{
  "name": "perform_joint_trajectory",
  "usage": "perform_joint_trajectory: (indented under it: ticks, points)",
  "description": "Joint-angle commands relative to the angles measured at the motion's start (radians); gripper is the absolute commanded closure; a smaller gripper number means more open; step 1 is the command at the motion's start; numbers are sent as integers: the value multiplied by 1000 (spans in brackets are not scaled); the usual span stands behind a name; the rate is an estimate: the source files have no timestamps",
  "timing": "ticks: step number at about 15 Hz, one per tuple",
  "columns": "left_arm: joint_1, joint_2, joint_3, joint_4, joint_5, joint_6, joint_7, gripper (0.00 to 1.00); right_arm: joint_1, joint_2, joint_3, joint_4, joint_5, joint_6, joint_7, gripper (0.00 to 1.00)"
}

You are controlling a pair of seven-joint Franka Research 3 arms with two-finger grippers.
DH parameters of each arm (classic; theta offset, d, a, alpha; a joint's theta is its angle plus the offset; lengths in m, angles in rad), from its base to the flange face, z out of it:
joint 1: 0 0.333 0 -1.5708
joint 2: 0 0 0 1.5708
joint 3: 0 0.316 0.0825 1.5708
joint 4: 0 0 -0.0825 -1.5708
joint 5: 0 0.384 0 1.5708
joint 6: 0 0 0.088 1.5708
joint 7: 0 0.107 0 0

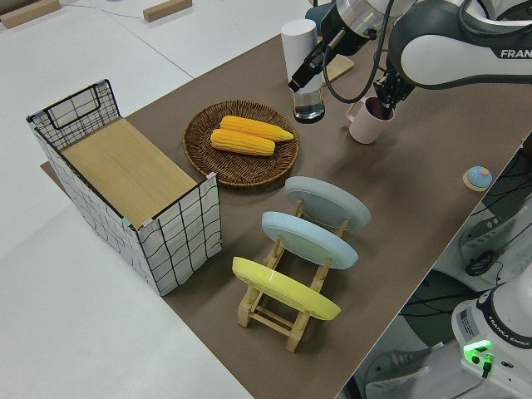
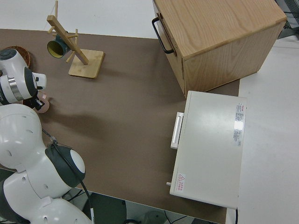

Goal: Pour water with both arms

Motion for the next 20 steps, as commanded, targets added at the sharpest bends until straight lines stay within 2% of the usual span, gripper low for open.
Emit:
perform_joint_trajectory:
  ticks: [1,2,5,6,10,13,15,19,20]
  points:
    - [-8,-89,-26,-104,19,76,-57,1000,-4,28,1,27,16,51,5,159]
    - [-11,-97,-28,-116,14,78,-57,1000,2,28,-1,27,10,54,5,16]
    - [-38,-114,-29,-142,-10,78,-59,1000,-4,8,-1,30,7,23,16,13]
    - [-40,-126,-29,-157,-10,78,-59,1000,-7,5,-4,30,8,-6,16,13]
    - [-70,-143,-29,-191,-12,79,-59,1000,-32,-100,-10,29,14,-66,16,13]
    - [-98,-170,-29,-222,-13,78,-65,1000,-86,-162,-9,22,7,-127,11,13]
    - [-130,-184,-29,-232,-24,70,-73,1000,-133,-215,-10,21,4,-197,-13,13]
    - [-227,-203,-32,-260,-30,67,-152,1000,-234,-308,-10,18,-47,-357,-189,13]
    - [-242,-204,-47,-263,-30,65,-177,1000,-262,-328,-10,13,-70,-389,-240,13]
